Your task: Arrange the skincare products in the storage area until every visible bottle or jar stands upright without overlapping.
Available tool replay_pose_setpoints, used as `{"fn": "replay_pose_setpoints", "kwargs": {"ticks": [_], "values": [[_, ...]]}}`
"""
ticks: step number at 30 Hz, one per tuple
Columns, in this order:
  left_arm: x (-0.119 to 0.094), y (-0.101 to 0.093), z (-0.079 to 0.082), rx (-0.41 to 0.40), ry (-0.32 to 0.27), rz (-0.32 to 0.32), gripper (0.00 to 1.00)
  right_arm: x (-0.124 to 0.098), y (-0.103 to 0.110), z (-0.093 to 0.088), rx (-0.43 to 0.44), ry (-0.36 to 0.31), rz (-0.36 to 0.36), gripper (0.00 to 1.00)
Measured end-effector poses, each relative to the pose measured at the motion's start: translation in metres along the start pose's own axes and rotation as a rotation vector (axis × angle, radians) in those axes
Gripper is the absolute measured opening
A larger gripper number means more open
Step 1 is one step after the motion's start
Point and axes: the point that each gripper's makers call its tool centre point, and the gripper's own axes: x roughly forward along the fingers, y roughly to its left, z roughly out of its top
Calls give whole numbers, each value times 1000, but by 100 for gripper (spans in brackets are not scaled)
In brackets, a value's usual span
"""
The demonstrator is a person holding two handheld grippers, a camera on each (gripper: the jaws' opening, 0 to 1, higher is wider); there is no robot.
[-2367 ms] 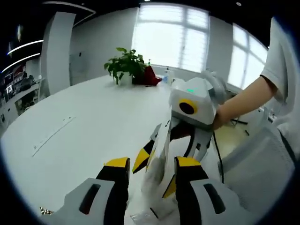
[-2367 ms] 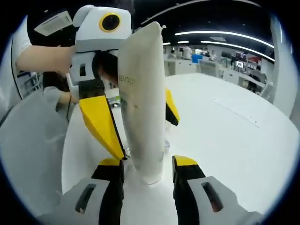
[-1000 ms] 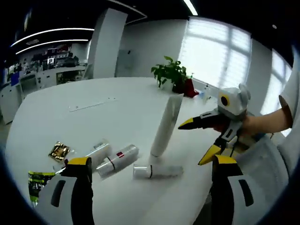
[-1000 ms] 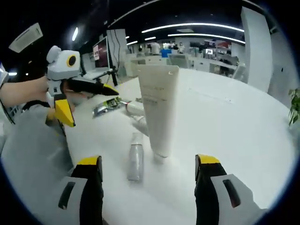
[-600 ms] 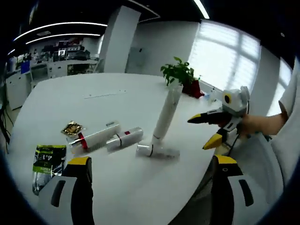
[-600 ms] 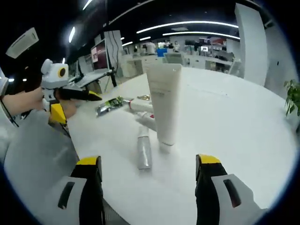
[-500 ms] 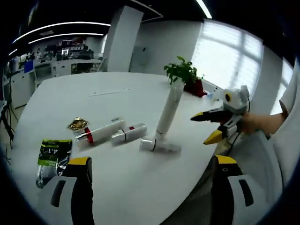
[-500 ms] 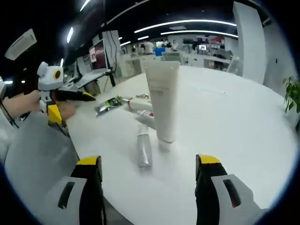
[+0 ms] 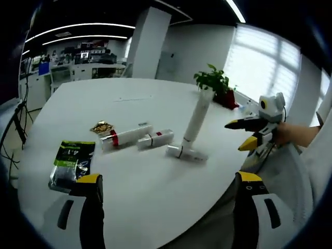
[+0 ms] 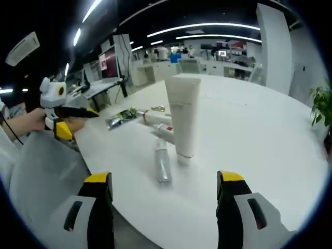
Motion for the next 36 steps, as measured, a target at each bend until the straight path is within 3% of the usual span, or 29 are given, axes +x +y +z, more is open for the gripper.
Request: {"fn": "replay_pose_setpoints", "kwargs": {"ticks": [3,14,18,32,34,36], "values": [[-1,-3,4,30,-17,11,98,-1,-2,-3,-53,33,-28,81],[-3,3,2,56,-5,35,96,10,10,-11,-113,95,11,80],[-3,2,5,48,-21,30,96,11,9,-15,-115,108,16,79],[-1,5,-3,24,12,27,92,17,12,-26,-155,174,52,74],[-1,5,-3,22,17,27,92,18,11,-32,-141,207,62,70],[0,5,-4,16,23,27,91,20,12,-29,-105,188,83,70]]}}
